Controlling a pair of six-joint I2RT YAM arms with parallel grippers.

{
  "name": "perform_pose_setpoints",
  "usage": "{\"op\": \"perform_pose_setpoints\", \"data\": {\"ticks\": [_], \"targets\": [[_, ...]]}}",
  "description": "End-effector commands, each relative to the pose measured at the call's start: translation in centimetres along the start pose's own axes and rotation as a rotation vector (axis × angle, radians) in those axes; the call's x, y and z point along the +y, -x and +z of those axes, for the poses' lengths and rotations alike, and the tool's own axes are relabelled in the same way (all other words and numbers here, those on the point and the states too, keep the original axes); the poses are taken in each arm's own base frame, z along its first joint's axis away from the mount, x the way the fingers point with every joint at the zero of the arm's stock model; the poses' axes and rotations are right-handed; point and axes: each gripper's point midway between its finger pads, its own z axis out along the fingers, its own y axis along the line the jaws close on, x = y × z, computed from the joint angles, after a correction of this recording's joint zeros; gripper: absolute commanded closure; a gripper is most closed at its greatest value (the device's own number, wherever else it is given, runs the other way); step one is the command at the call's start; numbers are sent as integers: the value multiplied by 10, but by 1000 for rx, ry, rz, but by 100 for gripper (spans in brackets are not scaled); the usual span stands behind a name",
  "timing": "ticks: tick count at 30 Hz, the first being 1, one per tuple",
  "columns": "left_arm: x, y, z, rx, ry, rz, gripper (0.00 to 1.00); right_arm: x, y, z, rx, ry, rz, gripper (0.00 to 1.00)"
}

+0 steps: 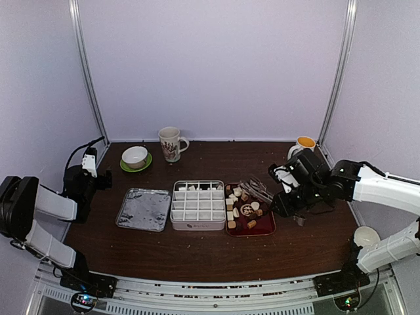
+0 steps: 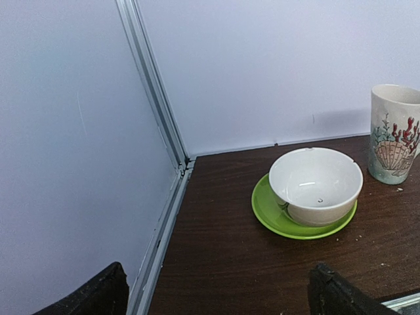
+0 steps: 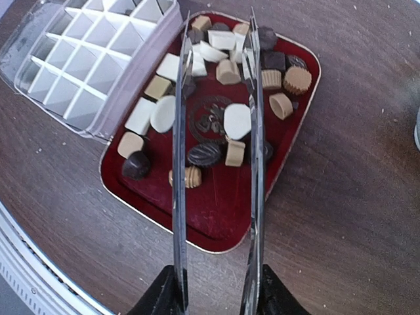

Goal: Pack the chocolate
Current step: Place the fake chocolate in the empty pocket of the box, then pick up the fake chocolate from the plate.

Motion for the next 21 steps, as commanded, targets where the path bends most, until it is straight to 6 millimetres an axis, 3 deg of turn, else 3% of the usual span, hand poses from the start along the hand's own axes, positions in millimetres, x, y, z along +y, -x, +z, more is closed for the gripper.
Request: {"op": "perform_pose_setpoints", "data": {"ticks": [1,7,21], "targets": [[3,8,0,-38,6,-13,2,-18,-21,-1,64,-74,38,60],[3,8,0,-39,4,-13,2,-19,-37,10,157,-71,51,56],[3,8,0,-40,5,-14,2,-15,-43,33,225,-72,95,61]]}}
